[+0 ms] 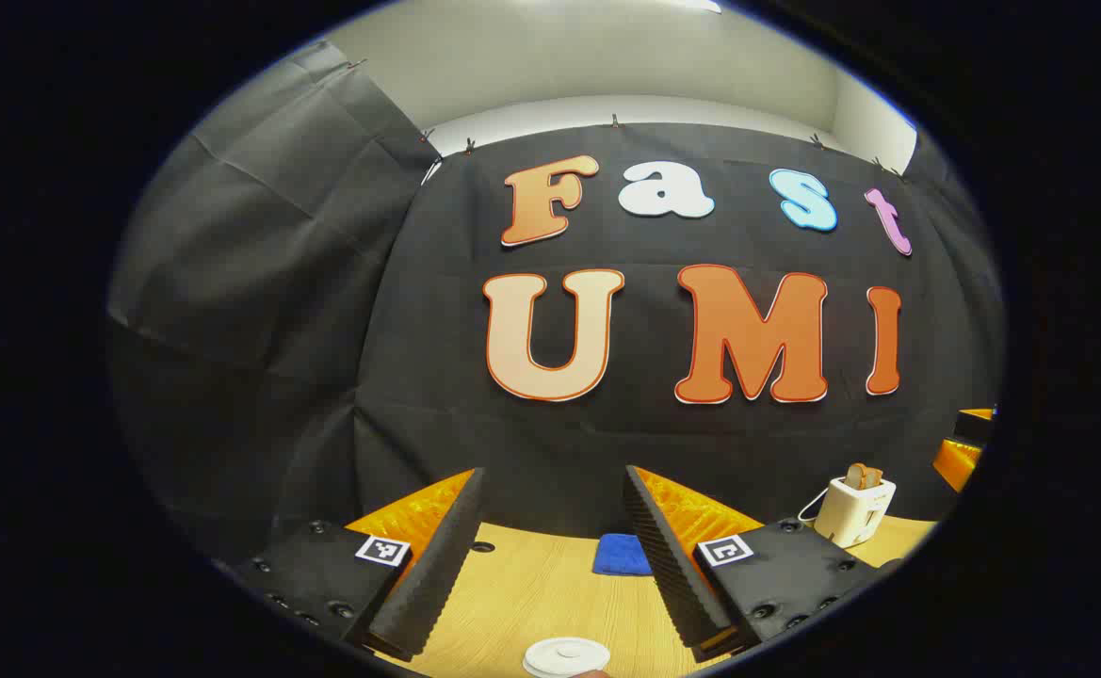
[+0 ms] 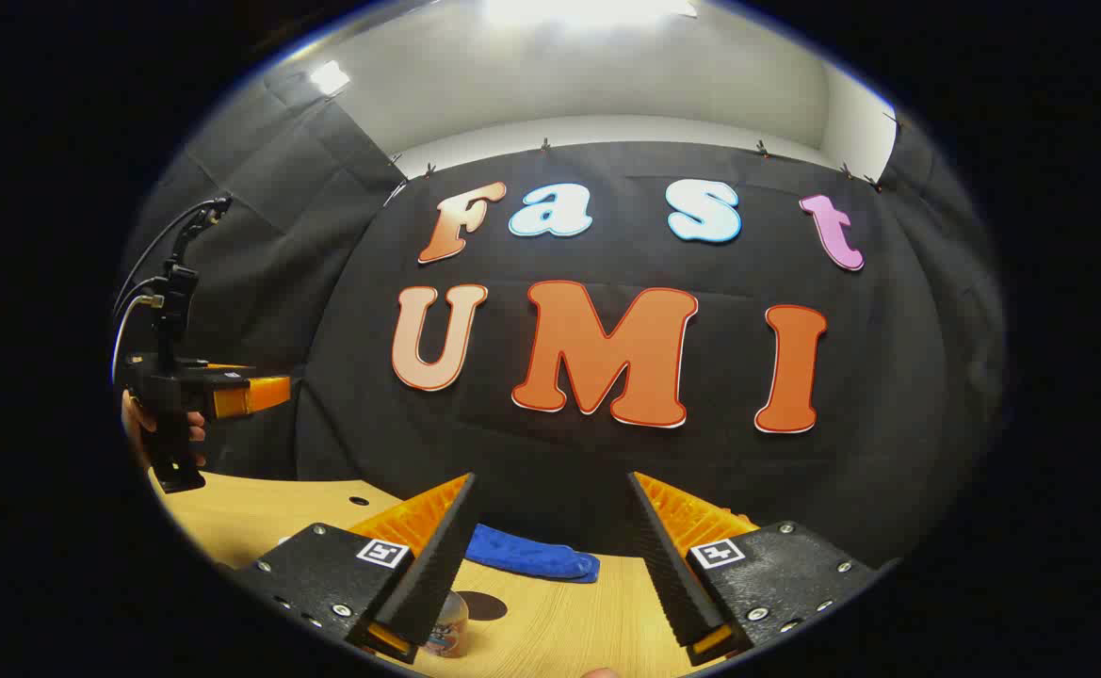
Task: Open the teacup lid with one hand, grasp the water bottle and pour water into the teacup with the other hand; after pouring, place the water bottle on the coaster and then close the teacup lid.
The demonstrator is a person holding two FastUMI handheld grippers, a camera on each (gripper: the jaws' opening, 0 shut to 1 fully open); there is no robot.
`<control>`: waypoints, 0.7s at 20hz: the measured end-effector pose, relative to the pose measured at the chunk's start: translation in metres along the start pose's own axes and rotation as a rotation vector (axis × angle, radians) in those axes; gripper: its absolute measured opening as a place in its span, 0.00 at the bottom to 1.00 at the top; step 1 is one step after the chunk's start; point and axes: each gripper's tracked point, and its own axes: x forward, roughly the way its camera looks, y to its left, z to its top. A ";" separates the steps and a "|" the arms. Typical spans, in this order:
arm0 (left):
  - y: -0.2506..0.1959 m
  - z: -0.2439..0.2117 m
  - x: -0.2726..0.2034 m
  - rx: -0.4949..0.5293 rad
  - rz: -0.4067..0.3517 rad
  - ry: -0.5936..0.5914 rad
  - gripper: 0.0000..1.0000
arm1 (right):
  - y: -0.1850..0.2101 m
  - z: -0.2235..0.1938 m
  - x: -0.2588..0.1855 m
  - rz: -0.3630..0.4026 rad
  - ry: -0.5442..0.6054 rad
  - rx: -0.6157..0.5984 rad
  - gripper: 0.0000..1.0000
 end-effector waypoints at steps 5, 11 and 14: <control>0.003 -0.005 -0.001 0.010 0.007 0.011 0.98 | 0.000 -0.002 0.000 -0.006 0.006 -0.001 0.93; 0.001 0.003 0.001 0.017 -0.003 0.000 0.98 | 0.002 0.005 0.002 0.002 -0.001 0.011 0.93; 0.000 0.007 0.001 0.009 -0.004 -0.002 0.98 | 0.001 0.011 0.002 0.003 -0.008 0.005 0.93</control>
